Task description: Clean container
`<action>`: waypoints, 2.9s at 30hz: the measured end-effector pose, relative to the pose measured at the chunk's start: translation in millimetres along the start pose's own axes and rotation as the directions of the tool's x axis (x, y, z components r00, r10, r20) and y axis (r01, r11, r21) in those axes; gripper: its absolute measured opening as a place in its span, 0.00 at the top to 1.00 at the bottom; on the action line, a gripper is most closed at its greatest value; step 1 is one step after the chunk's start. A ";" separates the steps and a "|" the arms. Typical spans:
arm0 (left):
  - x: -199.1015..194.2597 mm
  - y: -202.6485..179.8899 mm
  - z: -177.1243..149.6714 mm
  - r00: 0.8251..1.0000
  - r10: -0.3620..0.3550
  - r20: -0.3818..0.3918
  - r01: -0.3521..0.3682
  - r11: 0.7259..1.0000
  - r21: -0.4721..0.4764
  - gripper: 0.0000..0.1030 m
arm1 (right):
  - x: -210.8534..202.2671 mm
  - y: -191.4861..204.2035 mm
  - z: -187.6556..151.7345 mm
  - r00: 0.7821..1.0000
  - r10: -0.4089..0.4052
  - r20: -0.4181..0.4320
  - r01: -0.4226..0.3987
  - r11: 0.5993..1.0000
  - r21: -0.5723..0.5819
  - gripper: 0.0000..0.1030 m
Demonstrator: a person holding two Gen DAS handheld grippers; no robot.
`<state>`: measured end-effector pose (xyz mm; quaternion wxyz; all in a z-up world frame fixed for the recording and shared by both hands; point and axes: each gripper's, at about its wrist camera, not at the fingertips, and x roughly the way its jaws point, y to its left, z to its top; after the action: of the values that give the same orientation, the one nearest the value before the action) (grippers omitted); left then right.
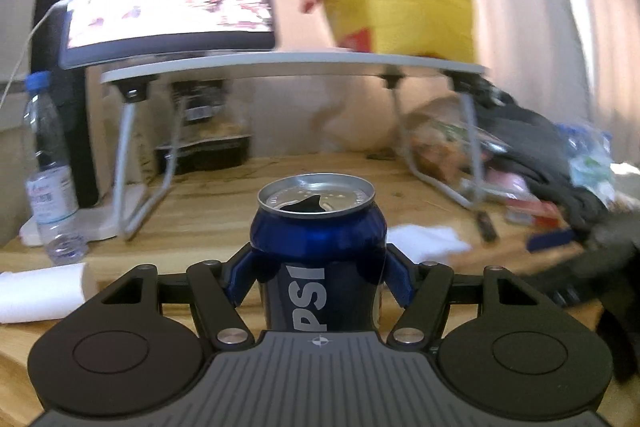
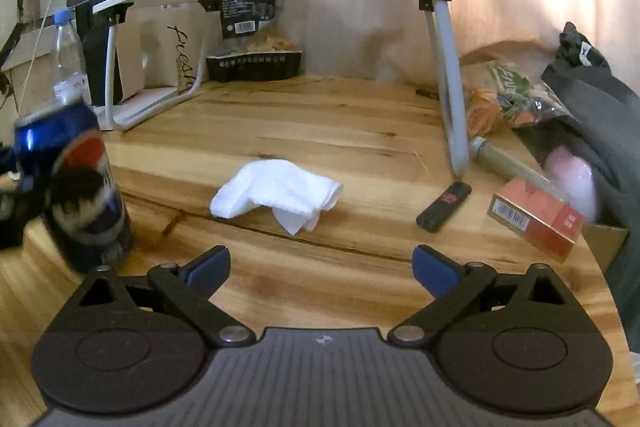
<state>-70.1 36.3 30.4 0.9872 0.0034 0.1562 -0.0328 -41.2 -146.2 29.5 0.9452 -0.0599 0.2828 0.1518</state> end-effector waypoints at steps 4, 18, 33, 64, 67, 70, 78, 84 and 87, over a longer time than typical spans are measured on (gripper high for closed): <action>21.1 6.7 16.6 0.998 0.051 0.020 -0.052 0.999 0.016 0.35 | 1.5 -3.9 -0.2 1.000 -0.008 -0.010 0.008 0.999 0.045 0.00; 119.8 13.6 34.7 0.991 0.104 -0.079 -0.102 0.994 0.029 0.35 | 13.5 -15.2 -1.2 0.995 0.063 -0.083 -0.053 0.992 0.118 0.00; 80.9 12.1 29.3 0.991 0.055 -0.119 -0.063 0.996 -0.069 0.00 | 15.4 -9.0 -1.1 0.994 0.030 -0.102 -0.021 0.996 0.088 0.00; 62.7 -11.5 -5.9 0.927 0.064 -0.371 -0.087 0.995 -0.046 0.00 | 17.4 5.0 -2.8 0.991 -0.012 -0.136 0.014 1.000 0.015 0.00; 62.7 -10.6 -6.0 0.927 0.063 -0.370 -0.084 0.995 -0.043 0.00 | 17.0 6.2 -3.0 0.991 -0.006 -0.136 0.008 1.000 0.009 0.00; 61.8 -9.9 -6.0 0.927 0.064 -0.370 -0.085 0.995 -0.042 0.00 | 17.0 6.0 -2.9 0.991 -0.004 -0.136 0.005 1.000 0.010 0.00; 64.4 -15.2 -5.6 0.927 0.061 -0.369 -0.081 0.996 -0.040 0.00 | 17.1 6.1 -2.9 0.991 -0.004 -0.136 0.005 1.000 0.012 0.00; 64.7 -16.8 -5.5 0.927 0.064 -0.369 -0.084 0.996 -0.039 0.00 | 17.0 6.1 -2.9 0.991 -0.003 -0.136 0.004 1.000 0.012 0.00; 64.8 -17.6 -5.4 0.927 0.065 -0.369 -0.086 0.996 -0.040 0.00 | 17.0 5.9 -3.0 0.991 -0.002 -0.136 0.004 1.000 0.013 0.00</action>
<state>-11.4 14.6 5.4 0.9408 -0.0119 0.3386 0.0108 -31.1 -136.8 17.4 0.9243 -0.0644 0.3473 0.1442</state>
